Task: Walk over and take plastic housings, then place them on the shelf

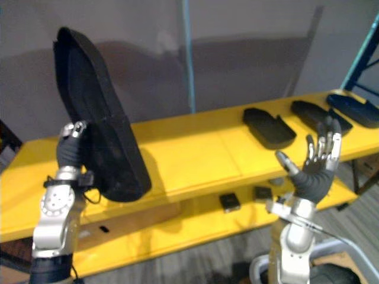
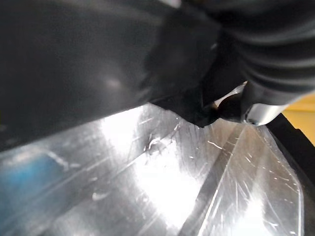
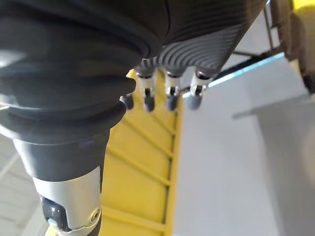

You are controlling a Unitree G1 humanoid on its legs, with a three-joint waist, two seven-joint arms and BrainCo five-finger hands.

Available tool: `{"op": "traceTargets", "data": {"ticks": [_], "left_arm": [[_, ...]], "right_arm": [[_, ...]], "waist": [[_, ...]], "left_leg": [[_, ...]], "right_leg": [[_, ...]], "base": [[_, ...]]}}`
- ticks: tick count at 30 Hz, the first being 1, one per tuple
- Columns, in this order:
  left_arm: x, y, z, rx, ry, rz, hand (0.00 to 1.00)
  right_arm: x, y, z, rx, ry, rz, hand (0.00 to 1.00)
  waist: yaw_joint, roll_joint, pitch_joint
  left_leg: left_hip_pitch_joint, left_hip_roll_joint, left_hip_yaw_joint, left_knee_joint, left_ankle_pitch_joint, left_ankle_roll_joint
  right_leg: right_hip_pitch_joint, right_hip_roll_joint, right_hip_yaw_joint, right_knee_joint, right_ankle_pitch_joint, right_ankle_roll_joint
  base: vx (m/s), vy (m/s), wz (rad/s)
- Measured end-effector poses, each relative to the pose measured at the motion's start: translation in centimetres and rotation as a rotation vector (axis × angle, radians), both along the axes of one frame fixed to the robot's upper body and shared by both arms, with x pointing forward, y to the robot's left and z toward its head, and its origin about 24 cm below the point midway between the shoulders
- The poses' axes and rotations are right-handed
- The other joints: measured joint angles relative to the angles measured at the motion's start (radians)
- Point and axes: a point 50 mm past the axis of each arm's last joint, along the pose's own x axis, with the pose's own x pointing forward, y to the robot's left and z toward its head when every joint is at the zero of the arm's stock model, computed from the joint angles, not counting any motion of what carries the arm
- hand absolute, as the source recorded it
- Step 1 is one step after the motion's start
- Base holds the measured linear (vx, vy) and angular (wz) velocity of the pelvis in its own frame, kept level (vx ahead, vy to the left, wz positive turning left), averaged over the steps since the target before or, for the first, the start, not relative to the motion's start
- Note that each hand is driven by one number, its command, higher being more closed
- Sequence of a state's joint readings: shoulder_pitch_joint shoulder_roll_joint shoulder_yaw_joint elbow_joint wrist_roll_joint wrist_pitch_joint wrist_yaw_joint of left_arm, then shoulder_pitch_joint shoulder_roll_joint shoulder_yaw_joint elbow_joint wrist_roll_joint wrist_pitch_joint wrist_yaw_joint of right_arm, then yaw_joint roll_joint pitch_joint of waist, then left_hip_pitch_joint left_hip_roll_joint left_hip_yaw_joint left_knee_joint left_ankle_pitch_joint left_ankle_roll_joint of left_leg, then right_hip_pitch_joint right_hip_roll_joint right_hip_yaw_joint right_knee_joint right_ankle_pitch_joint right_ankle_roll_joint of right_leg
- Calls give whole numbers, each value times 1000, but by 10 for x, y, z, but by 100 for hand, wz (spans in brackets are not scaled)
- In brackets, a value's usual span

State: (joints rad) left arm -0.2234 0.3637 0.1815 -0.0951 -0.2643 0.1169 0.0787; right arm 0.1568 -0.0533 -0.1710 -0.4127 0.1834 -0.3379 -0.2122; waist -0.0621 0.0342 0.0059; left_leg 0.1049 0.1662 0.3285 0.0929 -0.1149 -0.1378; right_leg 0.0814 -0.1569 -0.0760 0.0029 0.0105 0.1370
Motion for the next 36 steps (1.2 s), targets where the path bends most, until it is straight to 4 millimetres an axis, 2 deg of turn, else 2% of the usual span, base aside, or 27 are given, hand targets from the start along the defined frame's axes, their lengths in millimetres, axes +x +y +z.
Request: {"op": "traceTargets", "data": {"ticks": [3,7,10,13,20,27,30,36], "left_arm": [[20,4,0,13,52,16,100],[45,-2,-5,84,156,38,100],[58,6,-15,112,273,82,100],[65,10,-24,122,374,116,100],[67,16,-44,124,533,156,100],[75,-11,-60,79,675,131,100],[73,-12,-70,71,732,148,100],[73,-11,-71,46,754,232,100]], "right_arm": [[2,3,-3,-2,15,26,0],[4,8,-13,21,60,78,0],[7,18,-18,20,82,137,0],[7,20,-23,37,107,163,0],[4,23,-33,65,165,195,0],[4,35,-37,83,185,258,0],[4,36,-38,85,199,263,0],[3,35,-41,86,221,257,0]], "waist": [[-10,0,-1],[-16,2,-2],[-60,3,-2],[-67,7,1],[-109,19,16],[-130,34,49],[-148,37,58],[-169,40,117]], "left_leg": [[0,1,13,-2,4,-5],[20,-2,37,-16,6,-8],[21,-2,41,-18,6,-8],[35,-2,70,-29,7,-9],[33,-4,93,-34,7,-10],[35,0,109,-54,16,-16],[38,2,116,-56,16,-17],[40,0,137,-56,16,-16]], "right_leg": [[-12,3,12,-1,6,-3],[-12,3,28,-1,8,-3],[-14,4,31,-2,8,-3],[-26,15,62,-2,11,-4],[-46,23,85,-2,14,-3],[-64,34,107,-2,15,-4],[-67,37,112,-2,15,-4],[-88,40,137,0,20,-3]], "base": [[17,-3,-13],[18,9,-13],[7,1,-5],[-5,-19,-21],[1,-7,-12],[5,-8,-6],[23,-4,-8],[-5,4,-11]]}}
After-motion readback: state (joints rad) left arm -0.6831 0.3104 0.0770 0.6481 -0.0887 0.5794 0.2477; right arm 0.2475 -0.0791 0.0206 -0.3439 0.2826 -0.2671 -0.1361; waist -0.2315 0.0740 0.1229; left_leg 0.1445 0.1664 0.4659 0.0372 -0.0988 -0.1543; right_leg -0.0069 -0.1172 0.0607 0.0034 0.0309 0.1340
